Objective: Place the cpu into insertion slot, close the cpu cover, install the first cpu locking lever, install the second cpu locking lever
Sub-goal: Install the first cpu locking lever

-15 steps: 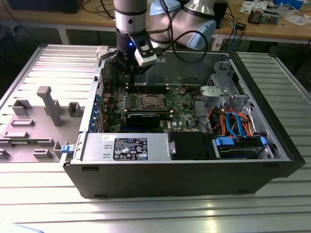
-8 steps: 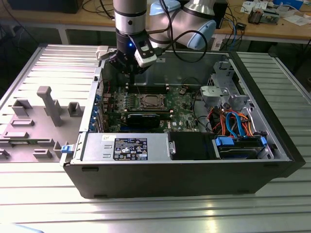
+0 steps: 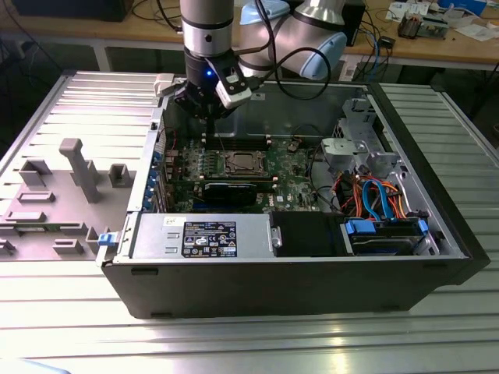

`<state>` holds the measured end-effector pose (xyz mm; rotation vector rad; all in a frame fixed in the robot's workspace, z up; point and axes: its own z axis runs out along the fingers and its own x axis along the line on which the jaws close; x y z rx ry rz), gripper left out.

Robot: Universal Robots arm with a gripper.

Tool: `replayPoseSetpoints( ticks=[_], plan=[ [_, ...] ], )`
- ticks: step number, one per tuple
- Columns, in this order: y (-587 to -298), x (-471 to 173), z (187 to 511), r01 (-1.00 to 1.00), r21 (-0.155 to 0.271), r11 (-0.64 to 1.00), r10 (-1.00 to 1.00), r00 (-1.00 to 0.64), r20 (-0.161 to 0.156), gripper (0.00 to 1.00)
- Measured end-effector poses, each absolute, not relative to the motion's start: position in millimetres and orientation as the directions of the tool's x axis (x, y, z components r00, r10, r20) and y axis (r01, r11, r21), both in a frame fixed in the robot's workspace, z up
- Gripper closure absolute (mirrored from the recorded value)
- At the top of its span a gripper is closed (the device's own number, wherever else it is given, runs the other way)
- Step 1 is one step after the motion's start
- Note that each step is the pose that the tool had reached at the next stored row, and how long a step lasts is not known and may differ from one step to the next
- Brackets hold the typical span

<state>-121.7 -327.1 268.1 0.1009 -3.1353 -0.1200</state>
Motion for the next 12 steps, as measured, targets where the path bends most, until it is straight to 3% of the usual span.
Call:
replayPoseSetpoints(
  ticks=[12],
  plan=[
    [-315.6, -123.8, 263.0, -0.064, 0.080, 0.995, -0.065, -0.998, 0.000, 0.89]
  ],
)
